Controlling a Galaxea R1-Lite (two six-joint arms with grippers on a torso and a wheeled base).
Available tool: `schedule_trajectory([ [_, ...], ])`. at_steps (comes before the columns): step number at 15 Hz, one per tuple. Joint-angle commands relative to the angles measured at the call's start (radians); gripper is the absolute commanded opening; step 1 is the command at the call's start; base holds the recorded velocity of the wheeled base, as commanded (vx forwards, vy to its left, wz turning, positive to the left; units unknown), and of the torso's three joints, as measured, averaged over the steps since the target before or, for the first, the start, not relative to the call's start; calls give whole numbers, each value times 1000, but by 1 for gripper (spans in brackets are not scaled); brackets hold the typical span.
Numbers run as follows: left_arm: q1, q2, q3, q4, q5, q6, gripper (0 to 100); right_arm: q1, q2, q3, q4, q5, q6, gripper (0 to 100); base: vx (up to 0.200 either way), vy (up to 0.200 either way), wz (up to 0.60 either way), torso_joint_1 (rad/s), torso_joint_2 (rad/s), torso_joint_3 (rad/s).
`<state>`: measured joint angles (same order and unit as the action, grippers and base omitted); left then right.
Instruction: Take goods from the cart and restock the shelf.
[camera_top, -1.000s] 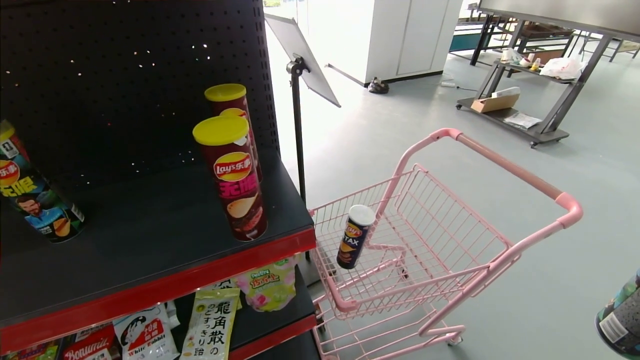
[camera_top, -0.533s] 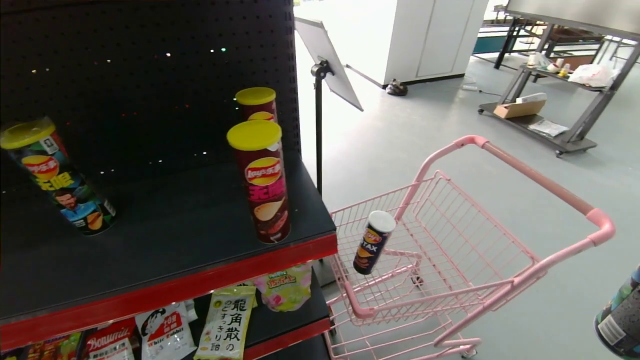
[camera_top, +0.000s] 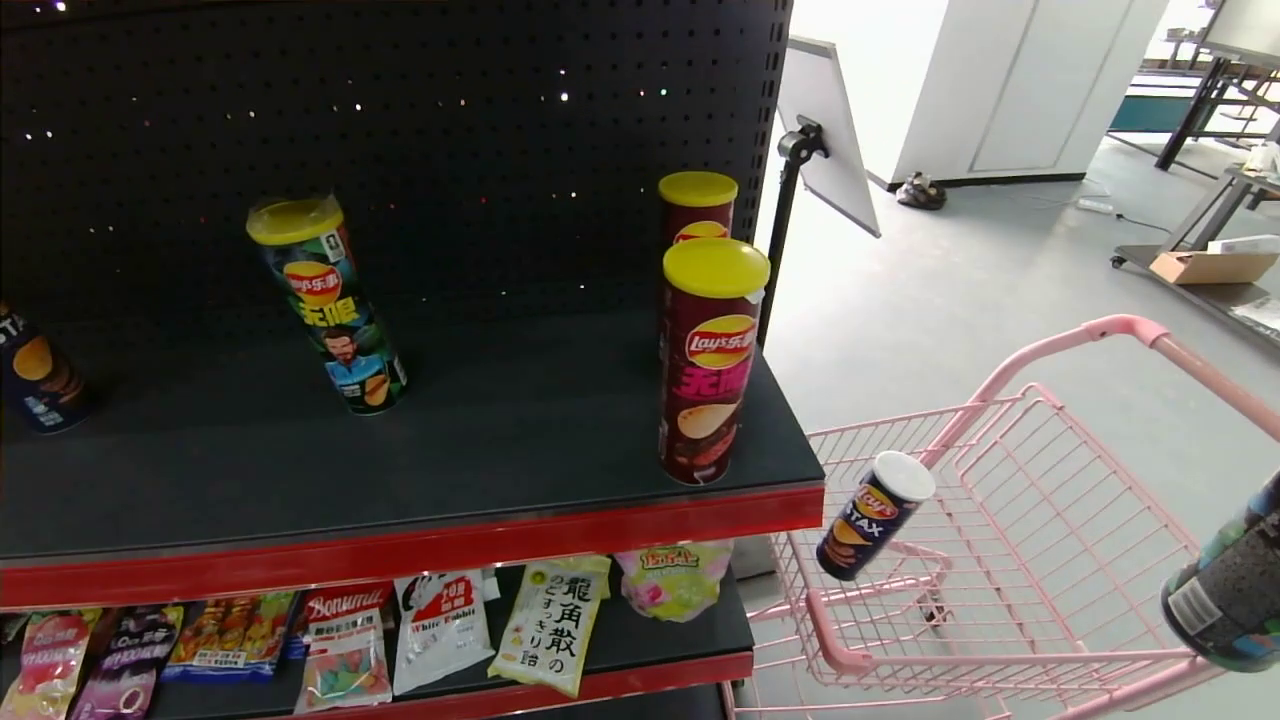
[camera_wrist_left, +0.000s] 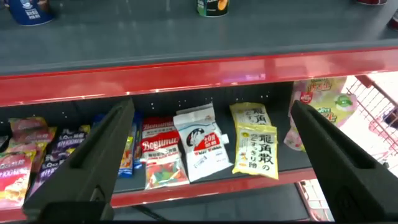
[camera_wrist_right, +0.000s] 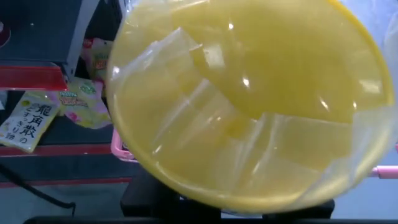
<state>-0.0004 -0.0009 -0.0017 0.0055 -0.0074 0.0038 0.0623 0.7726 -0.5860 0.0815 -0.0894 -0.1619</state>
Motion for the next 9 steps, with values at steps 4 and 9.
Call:
schedule_trajectory([
  [4,-1,1,0,1,0,-1,100,5,-30,98,-143,112,22,0,-200,0,0,8,2,2],
  [9,-1,1,0,1,-2,1,100,5,-65,126,-175,212,24,0,0,40,0,6,0,1],
])
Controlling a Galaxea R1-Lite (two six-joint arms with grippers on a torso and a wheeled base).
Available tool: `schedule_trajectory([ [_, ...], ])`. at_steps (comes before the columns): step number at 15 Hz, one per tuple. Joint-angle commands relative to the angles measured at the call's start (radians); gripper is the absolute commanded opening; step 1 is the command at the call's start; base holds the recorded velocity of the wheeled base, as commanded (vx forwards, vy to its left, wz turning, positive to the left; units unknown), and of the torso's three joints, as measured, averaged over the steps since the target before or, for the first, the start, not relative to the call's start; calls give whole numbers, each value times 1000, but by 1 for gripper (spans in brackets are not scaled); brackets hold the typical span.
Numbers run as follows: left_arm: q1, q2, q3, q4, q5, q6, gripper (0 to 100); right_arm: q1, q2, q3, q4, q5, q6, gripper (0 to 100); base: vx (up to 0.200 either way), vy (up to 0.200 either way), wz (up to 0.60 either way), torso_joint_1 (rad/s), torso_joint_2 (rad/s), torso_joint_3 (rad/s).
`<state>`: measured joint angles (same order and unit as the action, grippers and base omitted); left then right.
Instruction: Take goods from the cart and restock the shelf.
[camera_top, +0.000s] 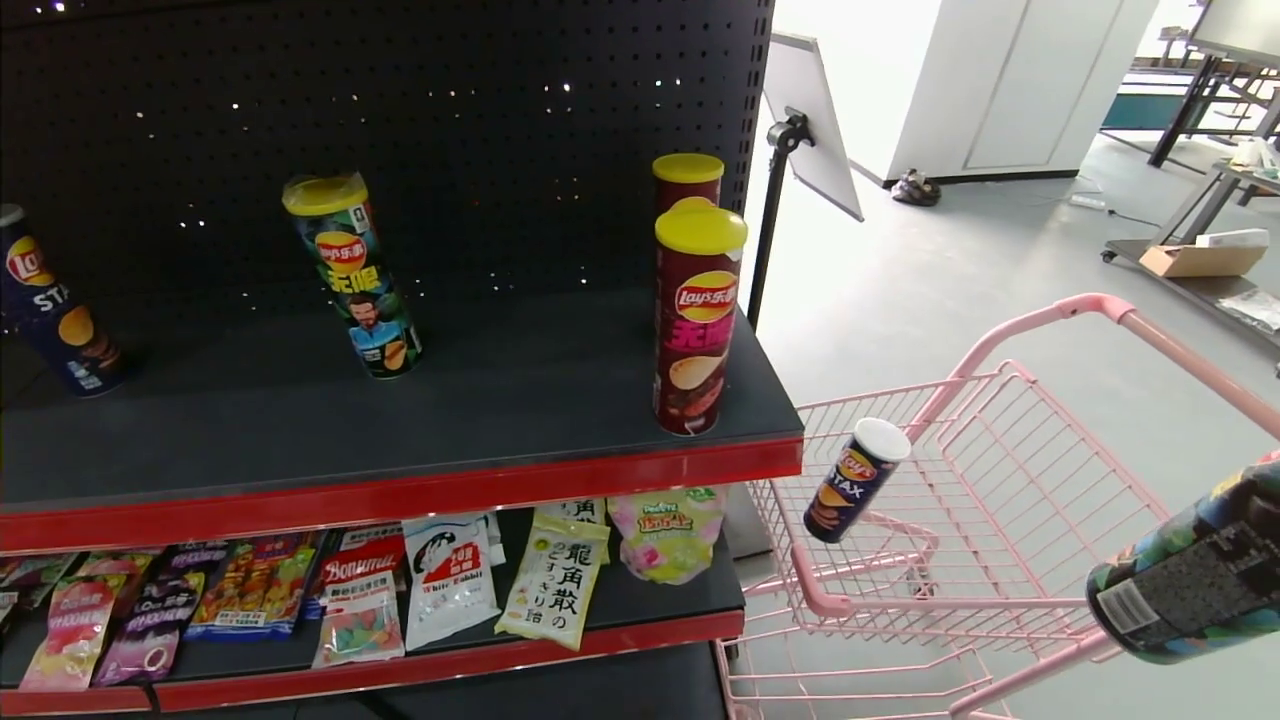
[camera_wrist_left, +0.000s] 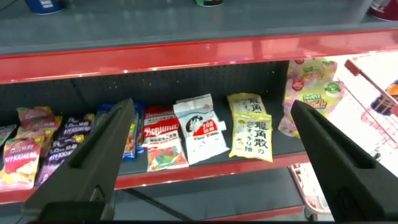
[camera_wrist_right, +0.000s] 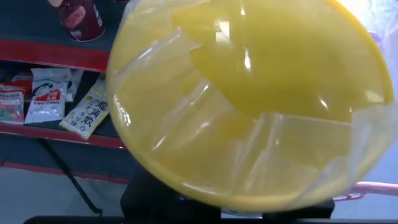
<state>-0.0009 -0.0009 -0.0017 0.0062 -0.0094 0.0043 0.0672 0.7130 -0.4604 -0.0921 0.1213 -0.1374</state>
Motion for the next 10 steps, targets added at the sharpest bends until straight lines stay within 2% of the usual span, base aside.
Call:
schedule_trajectory([
  [1,-1,1,0,0,0,0,100,2,-4,-3,-1,5,15,0,0,200,0,7,-2,-2],
  [2,-1,1,0,0,0,0,100,6,-4,-4,-1,11,24,0,0,200,0,2,12,2],
  [3,-1,1,0,0,0,0,100,54,-7,-11,0,70,68,0,0,200,0,7,7,7],
  [10,-1,1,0,0,0,0,100,77,-27,0,3,80,75,0,0,200,0,6,0,4],
])
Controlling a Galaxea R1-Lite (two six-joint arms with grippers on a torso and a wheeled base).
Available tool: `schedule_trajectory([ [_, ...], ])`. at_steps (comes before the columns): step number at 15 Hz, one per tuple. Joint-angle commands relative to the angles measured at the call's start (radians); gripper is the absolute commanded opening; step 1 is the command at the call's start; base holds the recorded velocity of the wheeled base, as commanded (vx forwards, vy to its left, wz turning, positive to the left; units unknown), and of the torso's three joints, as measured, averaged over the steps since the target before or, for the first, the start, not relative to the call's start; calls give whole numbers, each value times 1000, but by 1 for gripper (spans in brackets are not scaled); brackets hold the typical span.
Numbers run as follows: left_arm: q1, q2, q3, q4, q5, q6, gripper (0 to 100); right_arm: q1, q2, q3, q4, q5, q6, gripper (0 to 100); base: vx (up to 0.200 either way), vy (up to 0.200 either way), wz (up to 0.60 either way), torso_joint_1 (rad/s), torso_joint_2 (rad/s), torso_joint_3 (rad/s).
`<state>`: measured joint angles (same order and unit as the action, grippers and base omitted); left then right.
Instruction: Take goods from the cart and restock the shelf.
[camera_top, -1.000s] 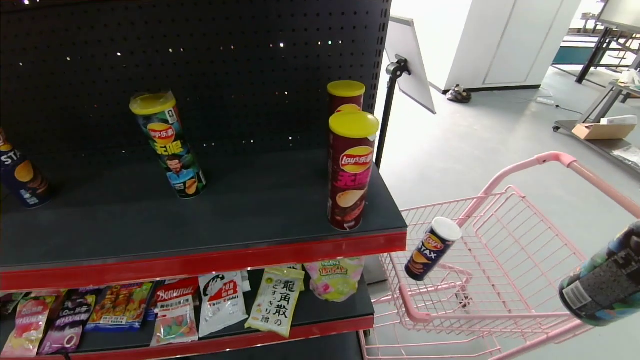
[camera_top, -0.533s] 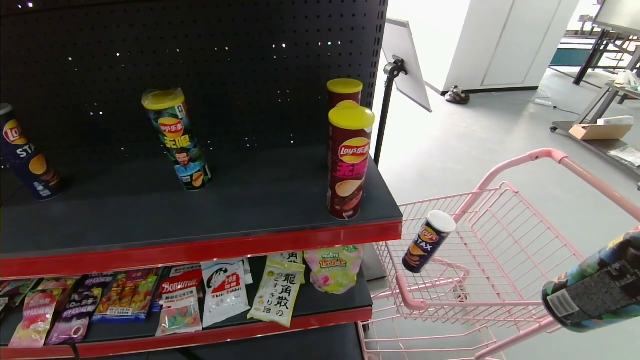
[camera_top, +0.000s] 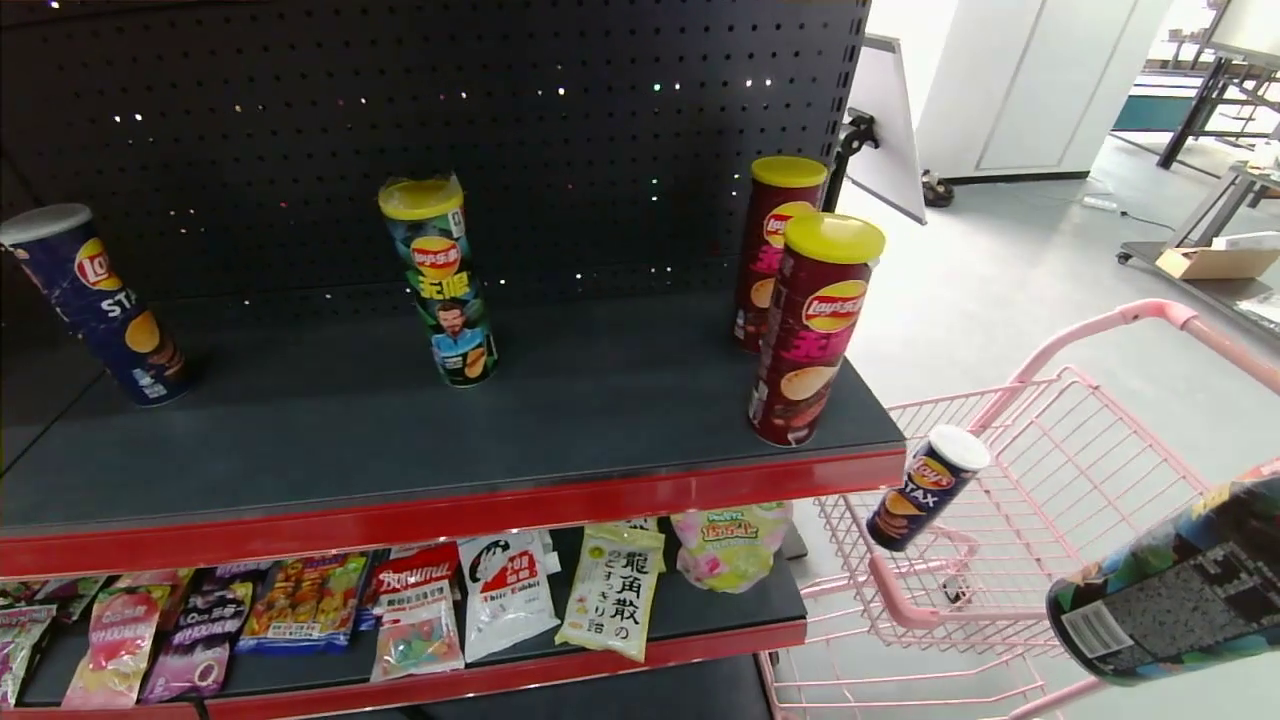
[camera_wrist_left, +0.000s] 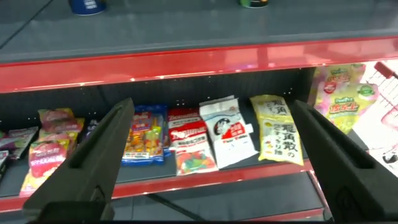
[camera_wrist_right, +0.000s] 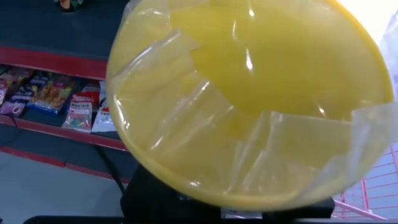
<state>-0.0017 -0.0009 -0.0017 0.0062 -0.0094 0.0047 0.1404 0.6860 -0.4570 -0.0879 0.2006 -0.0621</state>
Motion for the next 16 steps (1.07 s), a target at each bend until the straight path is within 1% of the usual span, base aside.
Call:
schedule_trajectory([
  [1,0,1,0,0,0,0,100,21,1,-3,-1,-1,-1,0,0,200,0,2,2,-2],
  [10,0,1,0,0,0,0,100,71,0,-5,0,-1,-1,0,0,200,0,1,2,3],
  [16,0,1,0,0,0,0,100,80,1,-3,0,0,-4,0,0,200,0,2,2,1],
])
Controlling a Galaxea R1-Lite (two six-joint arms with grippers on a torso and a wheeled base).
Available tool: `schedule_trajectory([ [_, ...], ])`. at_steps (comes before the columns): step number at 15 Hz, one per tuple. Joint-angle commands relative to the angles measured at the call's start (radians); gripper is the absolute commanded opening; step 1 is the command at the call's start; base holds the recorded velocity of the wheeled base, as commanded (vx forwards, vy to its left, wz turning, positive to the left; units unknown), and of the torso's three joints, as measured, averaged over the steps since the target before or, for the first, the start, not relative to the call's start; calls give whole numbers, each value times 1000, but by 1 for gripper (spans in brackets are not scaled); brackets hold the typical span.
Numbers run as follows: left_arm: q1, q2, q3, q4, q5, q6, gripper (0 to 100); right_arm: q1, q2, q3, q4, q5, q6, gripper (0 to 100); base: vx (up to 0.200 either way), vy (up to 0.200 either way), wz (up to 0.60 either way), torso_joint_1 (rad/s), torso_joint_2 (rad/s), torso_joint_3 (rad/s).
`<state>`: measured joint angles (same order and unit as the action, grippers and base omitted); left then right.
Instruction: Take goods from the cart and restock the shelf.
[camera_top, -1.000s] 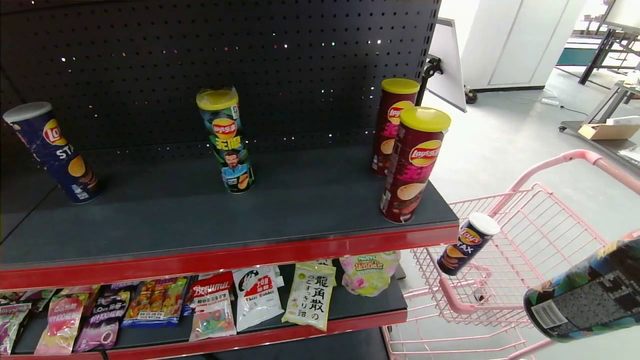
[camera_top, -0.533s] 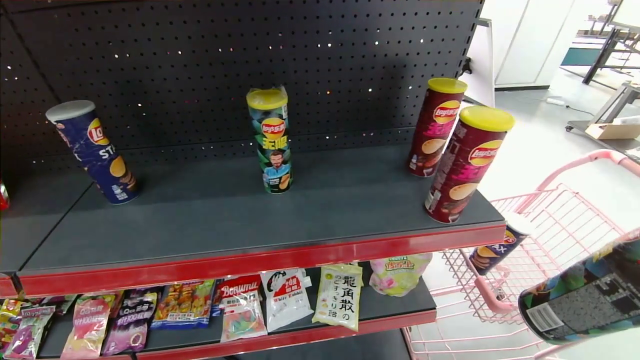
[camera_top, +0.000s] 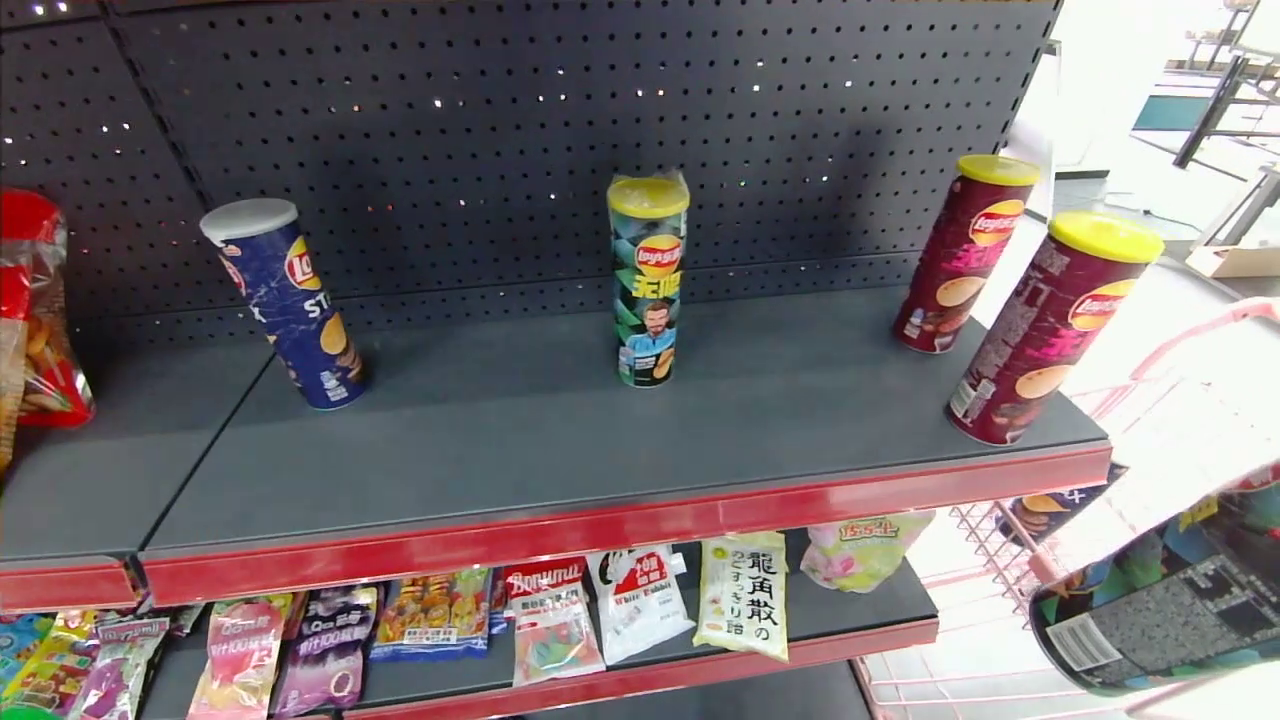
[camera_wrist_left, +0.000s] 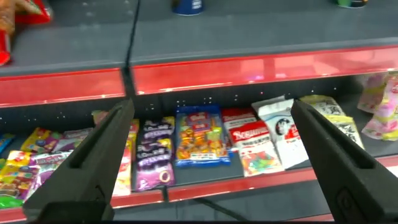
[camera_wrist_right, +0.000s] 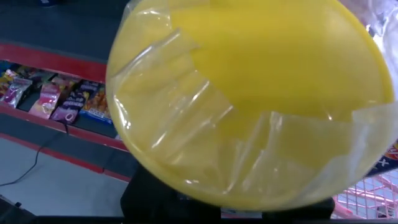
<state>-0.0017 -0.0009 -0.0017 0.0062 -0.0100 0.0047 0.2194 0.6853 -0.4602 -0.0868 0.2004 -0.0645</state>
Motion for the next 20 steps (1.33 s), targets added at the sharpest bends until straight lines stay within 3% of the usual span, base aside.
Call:
schedule_trajectory([
  [1,0,1,0,0,1,0,100,2,2,0,-1,1,-1,0,0,0,0,0,0,0],
  [3,0,1,0,0,1,0,100,2,2,2,1,1,-5,0,0,0,0,0,0,0],
  [9,0,1,0,0,1,0,100,43,5,8,1,-3,-15,0,200,0,0,-2,8,7],
  [20,0,1,0,0,-4,1,100,44,26,17,1,-1,-17,0,0,0,0,0,0,0],
])
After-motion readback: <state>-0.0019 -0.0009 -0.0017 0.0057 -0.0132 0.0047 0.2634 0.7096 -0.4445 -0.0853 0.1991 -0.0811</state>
